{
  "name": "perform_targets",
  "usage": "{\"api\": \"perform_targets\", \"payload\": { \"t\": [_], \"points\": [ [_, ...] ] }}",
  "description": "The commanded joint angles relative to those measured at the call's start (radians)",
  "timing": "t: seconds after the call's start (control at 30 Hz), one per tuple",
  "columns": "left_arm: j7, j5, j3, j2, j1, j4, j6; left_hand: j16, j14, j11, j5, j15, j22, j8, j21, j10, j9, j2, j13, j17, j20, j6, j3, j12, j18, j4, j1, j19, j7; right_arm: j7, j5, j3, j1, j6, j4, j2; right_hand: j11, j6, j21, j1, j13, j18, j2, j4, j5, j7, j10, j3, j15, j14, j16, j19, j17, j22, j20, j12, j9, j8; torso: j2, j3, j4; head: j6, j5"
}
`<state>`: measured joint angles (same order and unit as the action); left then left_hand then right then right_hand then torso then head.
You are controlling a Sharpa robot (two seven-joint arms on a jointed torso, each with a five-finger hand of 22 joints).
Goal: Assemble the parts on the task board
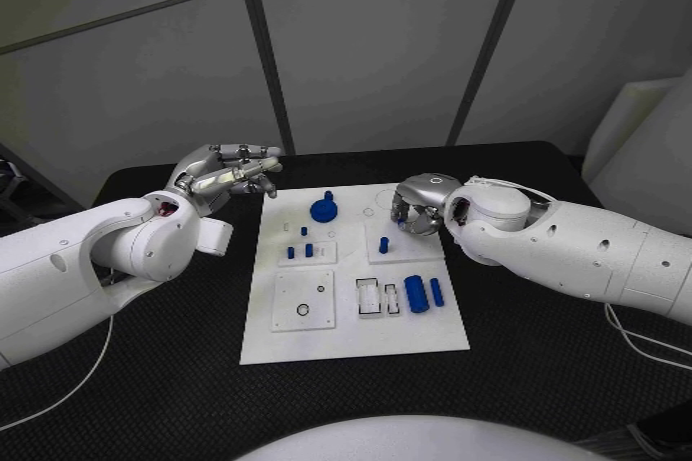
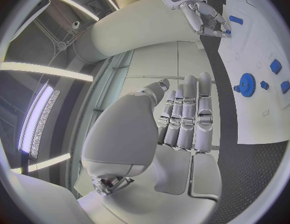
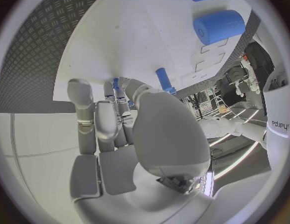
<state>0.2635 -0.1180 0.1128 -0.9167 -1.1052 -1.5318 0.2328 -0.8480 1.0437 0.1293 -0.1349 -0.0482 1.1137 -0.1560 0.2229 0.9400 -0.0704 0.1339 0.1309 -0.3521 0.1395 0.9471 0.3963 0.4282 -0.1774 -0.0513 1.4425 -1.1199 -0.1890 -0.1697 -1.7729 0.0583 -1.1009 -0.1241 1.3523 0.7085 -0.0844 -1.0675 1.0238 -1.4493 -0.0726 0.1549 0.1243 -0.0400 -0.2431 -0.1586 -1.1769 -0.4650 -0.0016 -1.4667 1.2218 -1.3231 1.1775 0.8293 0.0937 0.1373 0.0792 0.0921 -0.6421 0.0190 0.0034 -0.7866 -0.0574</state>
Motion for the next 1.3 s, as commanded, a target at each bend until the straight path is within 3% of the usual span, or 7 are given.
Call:
{"api": "perform_targets", "payload": {
  "t": [0.03,0.23,0.33,0.47,0.7,1.07,1.3],
  "points": [
    [0.026,0.006,0.001,0.002,-0.001,0.0,-0.027,0.004,-0.003,-0.004,-0.002,0.001,-0.001,-0.008,-0.003,-0.001,-0.001,-0.008,-0.001,0.002,-0.001,0.01,0.0,0.004,-0.004,0.006,0.004,0.0,0.0,-0.032,-0.017,-0.005,0.008,0.004,0.001,-0.002,0.004,-0.013,0.021,-0.017,-0.004,-0.023,-0.011,0.011,0.025,0.003,-0.017,-0.02,-0.009,-0.043,0.008,-0.009,0.004,0.024,-0.003,0.006,0.002,0.007,0.0,0.0001,0.0002,0.001,0.002],
    [0.03,0.008,0.001,0.001,-0.001,0.002,-0.031,0.005,-0.004,-0.006,-0.002,0.002,-0.002,-0.012,-0.003,0.001,-0.002,-0.01,-0.002,0.005,-0.002,0.014,0.0,0.006,-0.004,0.008,0.005,0.0,0.002,-0.058,-0.045,-0.005,0.01,-0.033,0.009,0.0,0.012,-0.038,0.061,-0.025,-0.013,-0.029,-0.016,0.032,0.042,0.009,-0.046,-0.041,-0.015,-0.042,0.011,-0.019,0.001,0.071,-0.007,0.012,0.008,0.018,0.001,0.0007,-0.0006,-0.002,0.003],
    [0.038,0.012,0.001,0.002,-0.001,0.001,-0.033,0.005,-0.003,-0.007,-0.003,0.005,-0.002,-0.014,-0.001,0.004,-0.001,-0.012,-0.003,0.009,-0.004,0.015,0.003,0.009,-0.005,0.015,0.012,-0.001,0.002,-0.07,-0.059,-0.005,0.01,-0.054,0.015,0.001,0.013,-0.04,0.085,-0.027,-0.015,-0.035,-0.014,0.039,0.042,0.01,-0.05,-0.048,-0.016,-0.042,0.012,-0.028,0.0,0.102,-0.009,0.01,0.008,0.018,0.0,0.0012,-0.0006,0.005,0.004],
    [0.044,0.015,0.001,0.004,-0.001,0.002,-0.036,0.005,-0.004,-0.007,-0.003,0.005,-0.002,-0.015,0.0,0.004,-0.001,-0.013,-0.004,0.01,-0.005,0.015,0.004,0.01,-0.005,0.018,0.015,-0.001,0.002,-0.078,-0.068,-0.005,0.011,-0.079,0.024,0.005,0.013,-0.04,0.099,-0.026,-0.016,-0.037,-0.012,0.045,0.043,0.009,-0.051,-0.055,-0.016,-0.042,0.014,-0.031,0.0,0.119,-0.01,0.006,0.008,0.017,0.001,0.0003,-0.0016,0.006,0.007],
    [0.051,0.017,0.001,0.006,-0.001,0.006,-0.031,0.006,-0.004,-0.005,-0.003,0.005,-0.001,-0.013,0.001,0.002,0.001,-0.013,-0.006,0.013,-0.006,0.009,0.005,0.01,-0.004,0.022,0.016,-0.001,-0.003,-0.08,-0.07,-0.004,0.011,-0.121,0.053,0.02,0.011,-0.037,0.128,-0.023,-0.018,-0.043,-0.008,0.053,0.041,0.008,-0.051,-0.066,-0.015,-0.043,0.017,-0.041,-0.001,0.155,-0.01,0.0,0.008,0.013,0.001,0.0008,-0.0016,0.01,0.003],
    [0.05,0.017,0.001,0.007,-0.001,0.017,-0.03,0.006,-0.004,-0.002,-0.003,0.004,0.0,-0.012,0.003,-0.001,0.002,-0.013,-0.008,0.016,-0.007,0.005,0.005,0.009,-0.003,0.025,0.017,-0.001,-0.006,-0.082,-0.067,-0.003,0.01,-0.192,0.13,0.061,0.009,-0.035,0.152,-0.017,-0.021,-0.047,0.001,0.066,0.032,0.006,-0.052,-0.081,-0.014,-0.043,0.023,-0.044,0.0,0.182,-0.009,-0.009,0.007,0.009,0.002,0.0002,-0.0017,0.014,-0.009],
    [0.048,0.017,0.001,0.009,-0.001,0.024,-0.028,0.007,-0.004,-0.001,-0.003,0.003,0.0,-0.012,0.003,-0.002,0.003,-0.014,-0.009,0.018,-0.007,0.004,0.006,0.009,-0.003,0.026,0.017,-0.001,-0.008,-0.072,-0.067,-0.001,0.01,-0.232,0.214,0.085,0.009,-0.036,0.173,-0.011,-0.023,-0.05,0.007,0.071,0.024,0.005,-0.054,-0.087,-0.013,-0.043,0.028,-0.049,0.002,0.207,-0.008,-0.013,0.007,0.007,0.002,0.0005,-0.0018,0.019,-0.005]
  ]
}}
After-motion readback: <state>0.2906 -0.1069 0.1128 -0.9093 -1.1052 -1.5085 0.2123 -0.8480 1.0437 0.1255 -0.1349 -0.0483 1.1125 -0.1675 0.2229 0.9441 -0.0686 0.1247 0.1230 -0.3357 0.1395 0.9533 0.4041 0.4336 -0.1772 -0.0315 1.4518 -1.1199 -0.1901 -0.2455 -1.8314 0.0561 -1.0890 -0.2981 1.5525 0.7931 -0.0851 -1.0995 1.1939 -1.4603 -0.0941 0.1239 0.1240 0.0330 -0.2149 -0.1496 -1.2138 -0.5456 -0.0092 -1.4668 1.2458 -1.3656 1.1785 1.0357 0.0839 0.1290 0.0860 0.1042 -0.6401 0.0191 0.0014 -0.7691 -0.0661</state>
